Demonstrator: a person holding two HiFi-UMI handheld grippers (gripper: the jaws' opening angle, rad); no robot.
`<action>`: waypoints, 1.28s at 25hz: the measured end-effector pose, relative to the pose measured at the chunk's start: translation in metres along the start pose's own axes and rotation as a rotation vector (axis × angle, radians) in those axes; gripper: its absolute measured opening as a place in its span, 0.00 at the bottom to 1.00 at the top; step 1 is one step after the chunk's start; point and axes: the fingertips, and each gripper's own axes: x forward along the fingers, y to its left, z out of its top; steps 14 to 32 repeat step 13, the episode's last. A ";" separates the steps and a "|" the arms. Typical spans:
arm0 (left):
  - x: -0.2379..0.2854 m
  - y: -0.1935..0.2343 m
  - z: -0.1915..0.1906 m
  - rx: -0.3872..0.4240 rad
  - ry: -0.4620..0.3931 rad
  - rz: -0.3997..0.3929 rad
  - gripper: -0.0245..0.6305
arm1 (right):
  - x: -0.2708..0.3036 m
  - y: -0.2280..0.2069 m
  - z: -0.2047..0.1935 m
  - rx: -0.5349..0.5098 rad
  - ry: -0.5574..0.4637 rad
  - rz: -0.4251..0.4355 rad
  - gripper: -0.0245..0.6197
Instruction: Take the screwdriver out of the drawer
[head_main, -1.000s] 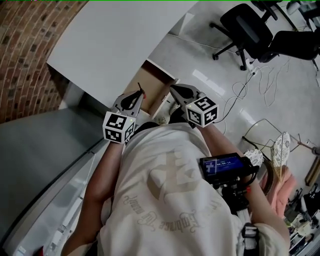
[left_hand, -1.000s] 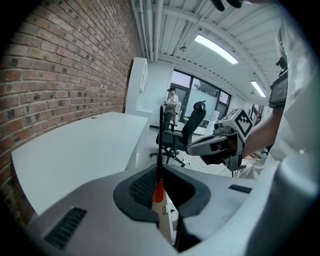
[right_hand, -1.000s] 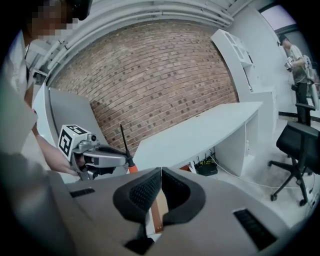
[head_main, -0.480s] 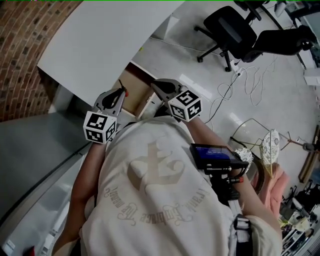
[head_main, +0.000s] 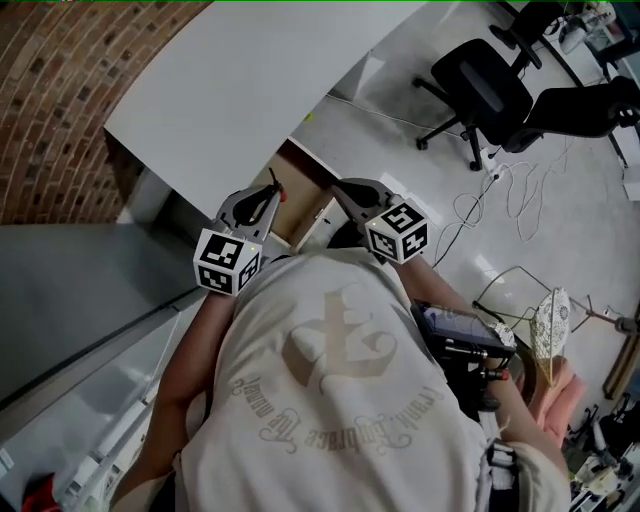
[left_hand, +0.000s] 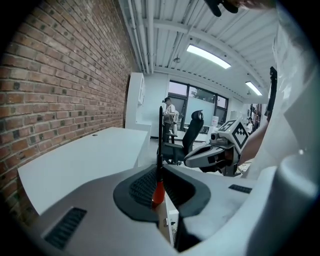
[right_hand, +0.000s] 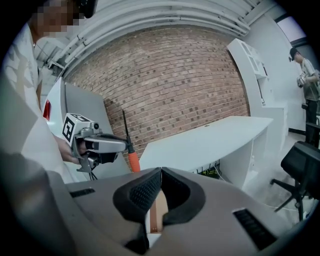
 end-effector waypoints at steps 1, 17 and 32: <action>-0.002 0.000 -0.001 -0.001 -0.001 0.004 0.11 | 0.001 0.001 -0.001 0.003 0.003 0.001 0.07; -0.014 0.000 -0.021 -0.021 0.003 0.026 0.11 | 0.004 0.010 -0.010 0.001 0.015 0.007 0.07; -0.014 0.000 -0.021 -0.021 0.003 0.026 0.11 | 0.004 0.010 -0.010 0.001 0.015 0.007 0.07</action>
